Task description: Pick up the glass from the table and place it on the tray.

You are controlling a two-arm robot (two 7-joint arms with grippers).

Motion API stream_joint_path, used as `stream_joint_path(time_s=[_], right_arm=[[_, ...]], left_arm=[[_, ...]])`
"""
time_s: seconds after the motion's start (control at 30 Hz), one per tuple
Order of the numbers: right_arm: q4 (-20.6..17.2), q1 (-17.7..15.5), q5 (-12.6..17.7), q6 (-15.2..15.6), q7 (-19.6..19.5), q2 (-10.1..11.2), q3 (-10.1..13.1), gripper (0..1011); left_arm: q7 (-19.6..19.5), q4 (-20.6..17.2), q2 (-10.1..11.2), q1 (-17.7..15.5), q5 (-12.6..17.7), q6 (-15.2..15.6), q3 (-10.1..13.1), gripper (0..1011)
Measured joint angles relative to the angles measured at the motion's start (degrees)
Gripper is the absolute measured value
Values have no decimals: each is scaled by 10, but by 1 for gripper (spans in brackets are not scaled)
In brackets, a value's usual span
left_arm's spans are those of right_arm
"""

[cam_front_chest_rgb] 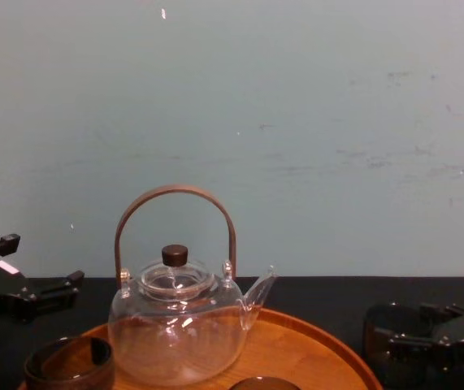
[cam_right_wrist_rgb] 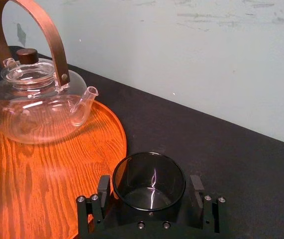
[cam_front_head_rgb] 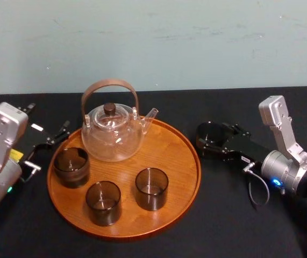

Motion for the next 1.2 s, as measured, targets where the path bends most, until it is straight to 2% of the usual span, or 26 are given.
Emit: stream_joint_path(time_s=[0.47,0.6,0.7,1.2], right_arm=[[0,0,1,0,2,0,0,1003],[0,-1,1,0,2,0,1,908],[0,-1,1,0,2,0,1,882],[-1,-1,2,0,3,0,1,882]], left_arm=[[0,0,0,0,0,0,0,1001],[0,0,0,0,0,0,0,1001],[0,0,0,0,0,0,0,1001],[0,0,0,0,0,0,0,1001]])
